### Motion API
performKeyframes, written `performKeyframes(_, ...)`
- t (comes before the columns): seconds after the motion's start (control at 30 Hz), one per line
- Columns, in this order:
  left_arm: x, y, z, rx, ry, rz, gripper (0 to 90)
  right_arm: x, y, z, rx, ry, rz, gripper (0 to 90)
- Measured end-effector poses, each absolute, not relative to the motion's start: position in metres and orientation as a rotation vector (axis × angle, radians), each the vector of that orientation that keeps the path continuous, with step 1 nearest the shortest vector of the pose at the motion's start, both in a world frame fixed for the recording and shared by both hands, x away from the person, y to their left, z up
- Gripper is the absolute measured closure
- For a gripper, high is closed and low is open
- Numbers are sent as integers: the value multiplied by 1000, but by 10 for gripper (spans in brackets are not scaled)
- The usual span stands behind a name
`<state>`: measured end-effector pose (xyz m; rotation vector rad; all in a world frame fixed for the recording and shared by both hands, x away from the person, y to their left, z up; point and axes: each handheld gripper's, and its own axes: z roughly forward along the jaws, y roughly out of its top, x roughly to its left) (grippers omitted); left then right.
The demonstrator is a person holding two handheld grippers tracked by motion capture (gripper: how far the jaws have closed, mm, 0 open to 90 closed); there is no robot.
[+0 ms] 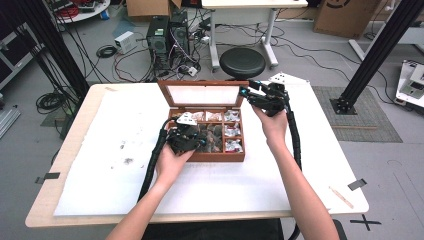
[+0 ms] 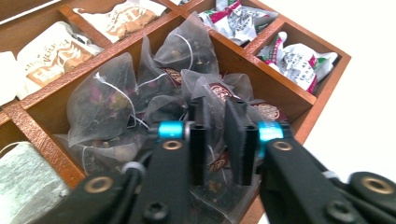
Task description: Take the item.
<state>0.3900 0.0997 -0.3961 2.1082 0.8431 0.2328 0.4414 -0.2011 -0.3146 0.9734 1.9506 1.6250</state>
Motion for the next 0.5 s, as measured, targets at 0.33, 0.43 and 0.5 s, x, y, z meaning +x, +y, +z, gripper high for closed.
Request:
performKeyframes(0.33, 387, 100, -393, 2099, 807, 235, 889, 441, -201, -315, 973, 1951, 1626, 512)
performKeyframes(0.43, 386, 100, -392, 2097, 797, 242, 892, 442, -201, -315, 972, 1951, 1626, 512)
performKeyframes(0.5, 385, 101, -390, 2089, 786, 248, 893, 442, -201, -315, 971, 1951, 1624, 512)
